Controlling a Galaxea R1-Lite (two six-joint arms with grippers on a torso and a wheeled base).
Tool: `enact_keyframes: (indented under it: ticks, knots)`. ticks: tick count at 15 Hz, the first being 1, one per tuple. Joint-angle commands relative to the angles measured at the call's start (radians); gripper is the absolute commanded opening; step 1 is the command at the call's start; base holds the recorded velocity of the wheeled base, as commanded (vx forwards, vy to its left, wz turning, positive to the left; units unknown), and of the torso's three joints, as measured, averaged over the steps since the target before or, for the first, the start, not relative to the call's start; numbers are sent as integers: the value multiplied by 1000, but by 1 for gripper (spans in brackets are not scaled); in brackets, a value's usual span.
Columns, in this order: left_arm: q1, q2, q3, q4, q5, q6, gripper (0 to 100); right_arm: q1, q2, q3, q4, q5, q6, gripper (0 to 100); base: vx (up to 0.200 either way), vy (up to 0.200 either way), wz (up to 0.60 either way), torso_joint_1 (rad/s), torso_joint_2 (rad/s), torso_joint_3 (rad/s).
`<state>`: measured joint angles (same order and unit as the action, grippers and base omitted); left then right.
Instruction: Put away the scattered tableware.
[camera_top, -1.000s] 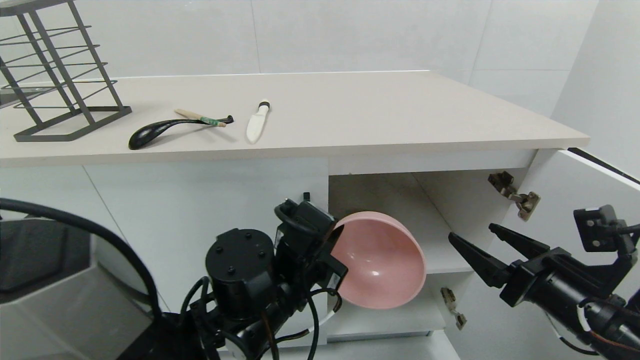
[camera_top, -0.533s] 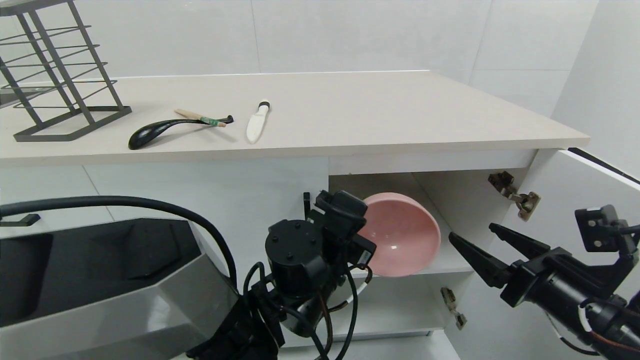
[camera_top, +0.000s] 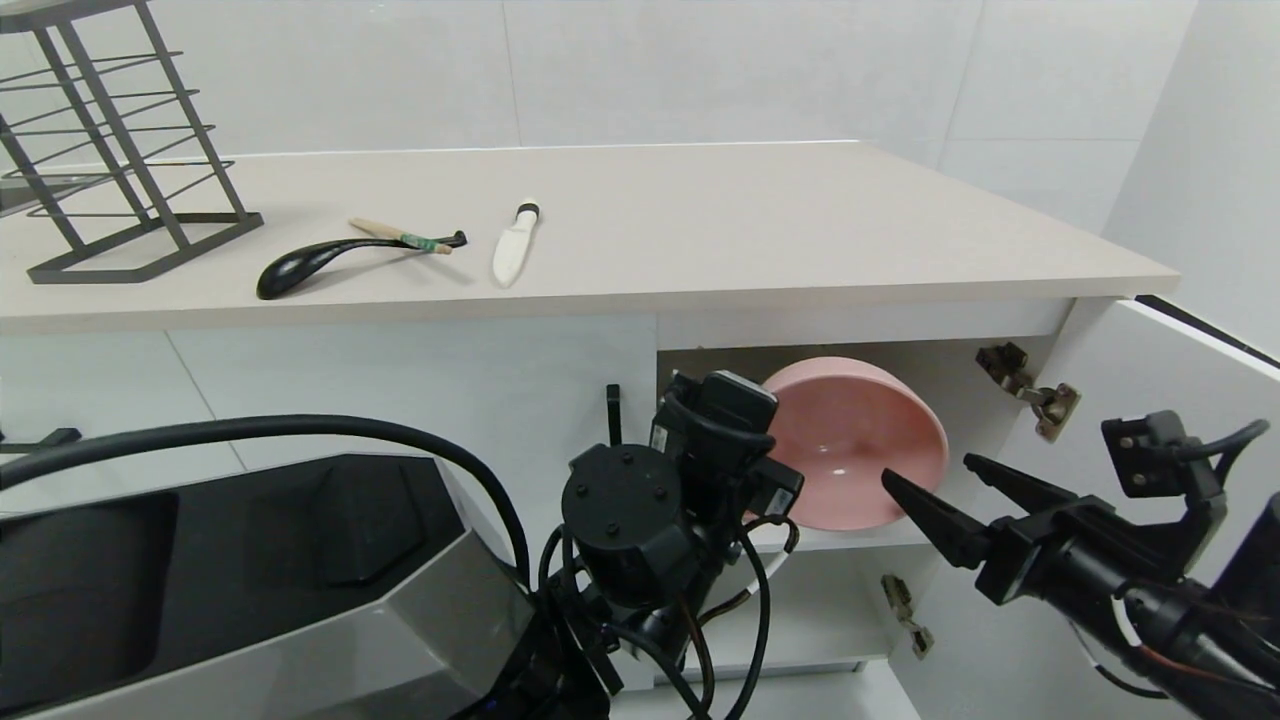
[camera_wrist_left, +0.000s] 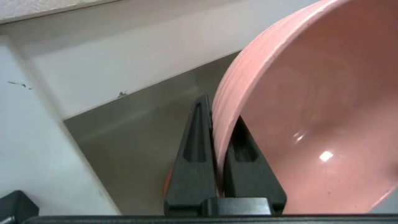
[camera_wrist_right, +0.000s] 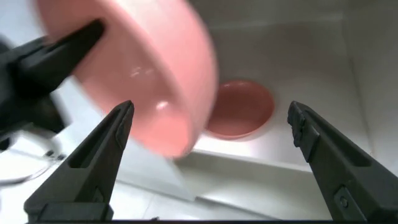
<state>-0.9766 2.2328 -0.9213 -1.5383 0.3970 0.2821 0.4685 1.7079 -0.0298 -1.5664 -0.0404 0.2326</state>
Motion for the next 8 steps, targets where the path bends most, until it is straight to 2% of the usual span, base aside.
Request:
enact_keyframes:
  ticks: [1, 5, 6, 8]
  knots:
    - [-1, 2, -4, 0, 2, -1, 0, -45, 73, -47, -4, 1, -29, 100, 0, 0, 0, 0, 0, 0]
    - [1, 19, -8, -3, 39, -11, 0, -59, 114, -110, -4, 1, -42, 100, 0, 0, 0, 0, 0, 0]
    - [-1, 24, -11, -5, 39, -11, 0, -57, 127, -124, -4, 1, -44, 0, 0, 0, 0, 0, 0, 0]
    - [-1, 38, -36, -13, 42, -11, 0, -25, 134, -136, -4, 1, -44, 0, 0, 0, 0, 0, 0, 0]
